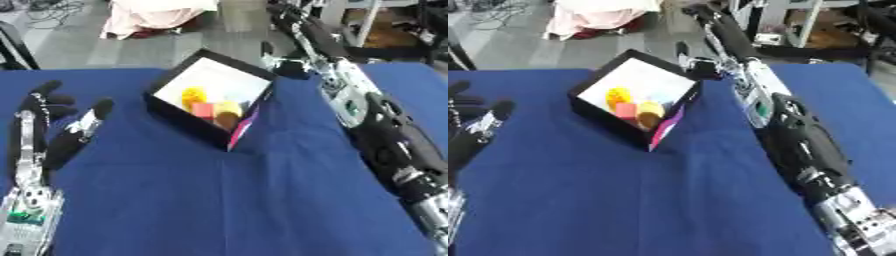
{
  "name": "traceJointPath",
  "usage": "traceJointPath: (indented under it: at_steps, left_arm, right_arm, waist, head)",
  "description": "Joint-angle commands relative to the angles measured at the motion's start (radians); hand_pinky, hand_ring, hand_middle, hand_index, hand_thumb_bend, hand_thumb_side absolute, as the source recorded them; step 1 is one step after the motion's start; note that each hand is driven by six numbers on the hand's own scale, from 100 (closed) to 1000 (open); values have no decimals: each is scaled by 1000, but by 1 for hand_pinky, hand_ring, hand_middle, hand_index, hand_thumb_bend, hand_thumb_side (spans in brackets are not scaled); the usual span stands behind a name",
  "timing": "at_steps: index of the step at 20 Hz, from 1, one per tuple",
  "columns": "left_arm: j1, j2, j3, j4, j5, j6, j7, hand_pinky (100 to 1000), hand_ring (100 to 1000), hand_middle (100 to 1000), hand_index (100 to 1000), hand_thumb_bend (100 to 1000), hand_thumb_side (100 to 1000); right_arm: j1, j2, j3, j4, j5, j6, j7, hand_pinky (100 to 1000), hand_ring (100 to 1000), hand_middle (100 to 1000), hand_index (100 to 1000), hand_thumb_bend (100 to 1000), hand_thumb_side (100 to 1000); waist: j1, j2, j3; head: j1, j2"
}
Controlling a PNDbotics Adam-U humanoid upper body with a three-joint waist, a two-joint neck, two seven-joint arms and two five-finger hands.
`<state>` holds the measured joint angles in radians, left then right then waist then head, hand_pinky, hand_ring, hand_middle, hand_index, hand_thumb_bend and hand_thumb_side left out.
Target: Pick up objects on the table and place them in the box.
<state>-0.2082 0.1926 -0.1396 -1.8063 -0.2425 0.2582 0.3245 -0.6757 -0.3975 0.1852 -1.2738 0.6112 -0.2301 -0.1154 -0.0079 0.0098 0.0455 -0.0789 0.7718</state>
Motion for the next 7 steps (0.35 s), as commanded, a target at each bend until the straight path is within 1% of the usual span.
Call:
traceJointPath:
  at_steps: [1, 2, 4, 7]
  left_arm:
    - [-2, 25, 10, -14, 4, -2, 11, 791, 604, 575, 832, 913, 575]
    - [-1, 27, 11, -13, 6, -2, 15, 791, 603, 575, 832, 922, 582]
    - [2, 31, 13, -13, 8, -3, 24, 790, 600, 572, 830, 921, 581]
    - [4, 29, 15, -10, 15, -5, 40, 788, 597, 569, 827, 919, 580]
  right_arm:
    - [85, -75, -38, -216, -168, 37, 30, 809, 768, 773, 874, 100, 478]
    - [131, -82, -53, -273, -215, 45, 38, 807, 766, 769, 872, 100, 469]
    - [236, -85, -85, -373, -300, 59, 52, 791, 749, 736, 847, 100, 506]
    - [389, -73, -132, -500, -409, 59, 75, 776, 736, 719, 829, 100, 520]
  waist:
    - [-15, -5, -9]
    - [-17, -3, -15]
    - [-19, 0, -29]
    - [-18, 4, -46]
  head:
    - [20, -2]
    - [25, -2]
    - [37, -2]
    - [54, -2]
